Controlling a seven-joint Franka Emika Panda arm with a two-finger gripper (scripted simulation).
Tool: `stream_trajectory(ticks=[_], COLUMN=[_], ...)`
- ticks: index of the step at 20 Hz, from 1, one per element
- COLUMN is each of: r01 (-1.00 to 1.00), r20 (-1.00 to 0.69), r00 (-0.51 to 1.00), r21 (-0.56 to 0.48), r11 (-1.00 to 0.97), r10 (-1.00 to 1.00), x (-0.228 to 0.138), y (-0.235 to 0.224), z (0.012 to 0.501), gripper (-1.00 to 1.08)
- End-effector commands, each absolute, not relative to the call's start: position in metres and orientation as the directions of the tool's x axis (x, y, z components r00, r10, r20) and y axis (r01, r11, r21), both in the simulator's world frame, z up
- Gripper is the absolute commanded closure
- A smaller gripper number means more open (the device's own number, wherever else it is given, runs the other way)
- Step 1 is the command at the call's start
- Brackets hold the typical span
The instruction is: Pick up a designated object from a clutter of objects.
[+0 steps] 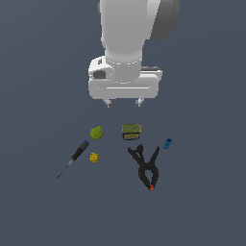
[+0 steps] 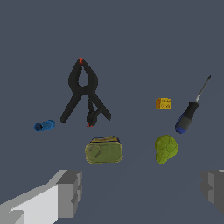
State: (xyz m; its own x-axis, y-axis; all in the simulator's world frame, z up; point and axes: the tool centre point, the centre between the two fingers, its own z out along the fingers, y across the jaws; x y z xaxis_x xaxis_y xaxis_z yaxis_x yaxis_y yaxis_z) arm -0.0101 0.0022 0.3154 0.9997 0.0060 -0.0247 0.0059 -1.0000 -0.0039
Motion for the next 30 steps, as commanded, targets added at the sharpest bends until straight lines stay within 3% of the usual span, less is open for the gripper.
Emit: stream_trajectory(ticks=[1,18,30], r01=[0.006,0.024,-0.131], r20=[-0.025,-0.033,-0.025], r00=[1.0,0.999,0.991], r21=[-0.004,0.008,-0.015], r11=[-1.0,-1.0,-0.991], r10=[0.006,0.024,-0.131], x=[-0.01,-0.002,0.037], y=[0.002,-0.007,-0.067], z=[0.315,0.303,0.242], gripper=[-0.92,-0.92,-0.92])
